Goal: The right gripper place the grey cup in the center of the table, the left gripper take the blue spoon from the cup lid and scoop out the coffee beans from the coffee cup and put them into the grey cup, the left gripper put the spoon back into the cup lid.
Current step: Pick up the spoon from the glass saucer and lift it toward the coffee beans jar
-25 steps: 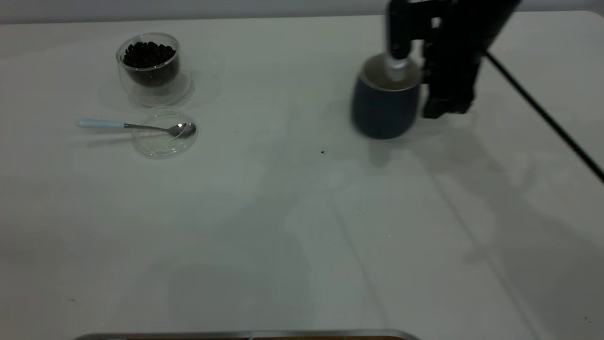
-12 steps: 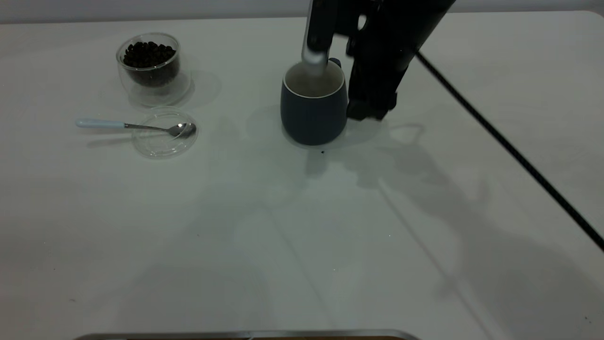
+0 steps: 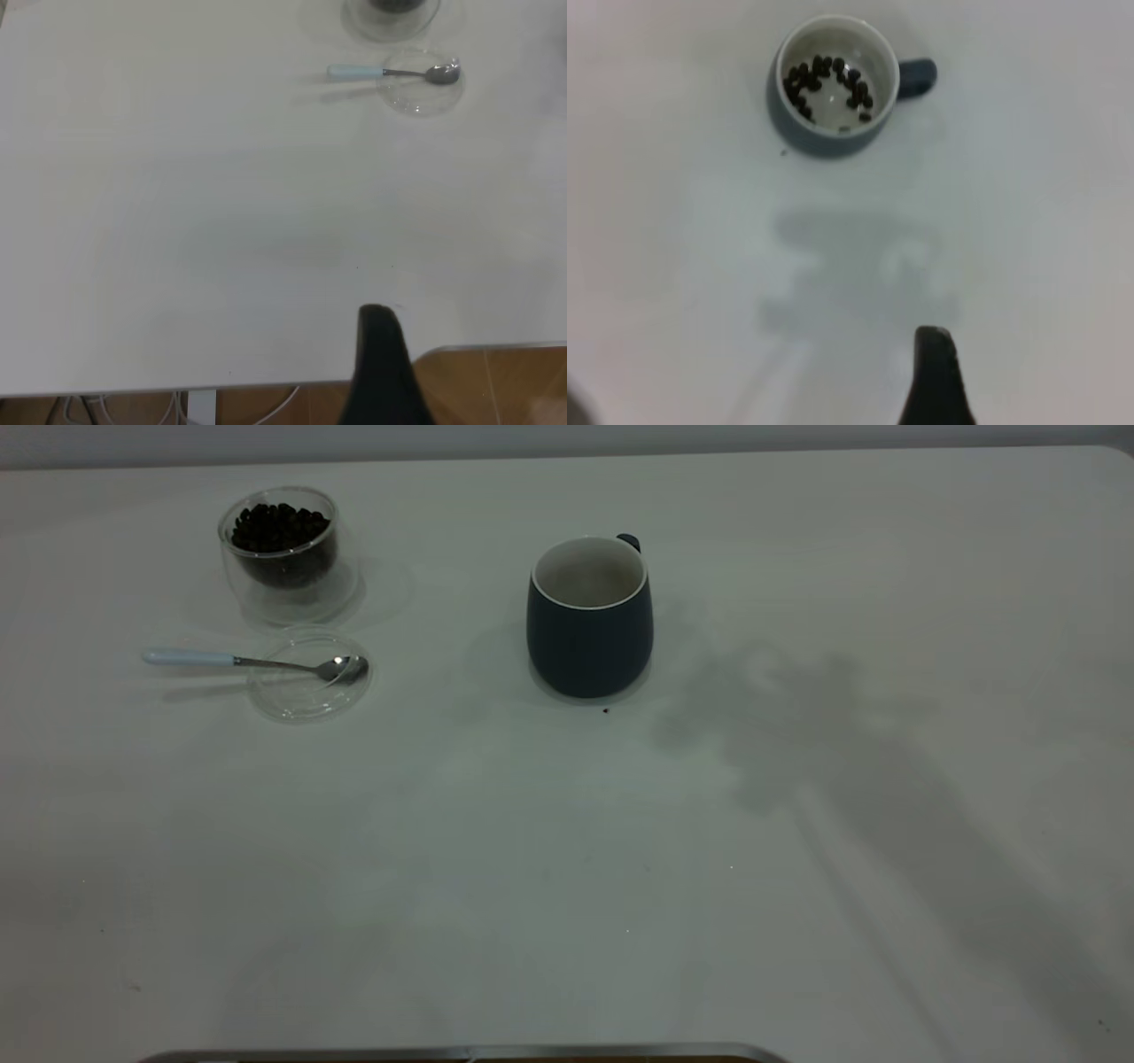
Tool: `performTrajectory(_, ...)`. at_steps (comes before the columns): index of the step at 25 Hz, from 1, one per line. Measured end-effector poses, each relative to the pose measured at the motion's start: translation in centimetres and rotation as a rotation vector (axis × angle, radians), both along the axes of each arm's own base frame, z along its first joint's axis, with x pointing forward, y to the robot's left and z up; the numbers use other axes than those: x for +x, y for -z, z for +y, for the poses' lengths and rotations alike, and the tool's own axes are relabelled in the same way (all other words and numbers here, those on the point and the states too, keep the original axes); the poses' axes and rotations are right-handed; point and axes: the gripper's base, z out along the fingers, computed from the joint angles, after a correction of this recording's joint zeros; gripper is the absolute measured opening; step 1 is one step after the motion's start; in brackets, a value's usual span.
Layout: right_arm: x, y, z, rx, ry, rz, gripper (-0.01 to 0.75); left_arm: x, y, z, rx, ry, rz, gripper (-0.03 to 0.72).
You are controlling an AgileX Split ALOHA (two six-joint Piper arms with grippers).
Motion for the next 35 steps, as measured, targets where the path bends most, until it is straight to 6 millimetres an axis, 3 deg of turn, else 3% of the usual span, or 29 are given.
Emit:
performTrajectory(5, -8.2, -7.8, -3.6, 0.046, 0.064, 0.02, 0.59, 0.0, 0.0, 0.0, 0.0, 0.0, 0.0, 0.59)
performTrajectory(8, -12.2, -10.2, -5.4, 0.102, 0.093, -0.023, 0.59, 0.0, 0.0, 0.0, 0.0, 0.0, 0.0, 0.59)
performTrajectory(11, -15.5, -10.8, -6.8, 0.145, 0.116, -0.062, 0.59, 0.0, 0.0, 0.0, 0.0, 0.0, 0.0, 0.59)
performTrajectory(16, -19.1, -8.3, -8.5, 0.186, 0.208, -0.011, 0.59, 0.0, 0.0, 0.0, 0.0, 0.0, 0.0, 0.59)
performTrajectory(22, -21.2, -2.8, -9.4, 0.128, 0.24, 0.12, 0.59, 0.0, 0.0, 0.0, 0.0, 0.0, 0.0, 0.59)
performTrajectory(27, -22.6, -0.1, -10.3, 0.12, 0.275, 0.175, 0.59, 0.0, 0.0, 0.0, 0.0, 0.0, 0.0, 0.59)
performTrajectory(35, -28.2, 1.6, -13.5, 0.281, 0.447, -0.126, 0.59, 0.0, 0.0, 0.0, 0.0, 0.0, 0.001, 0.59)
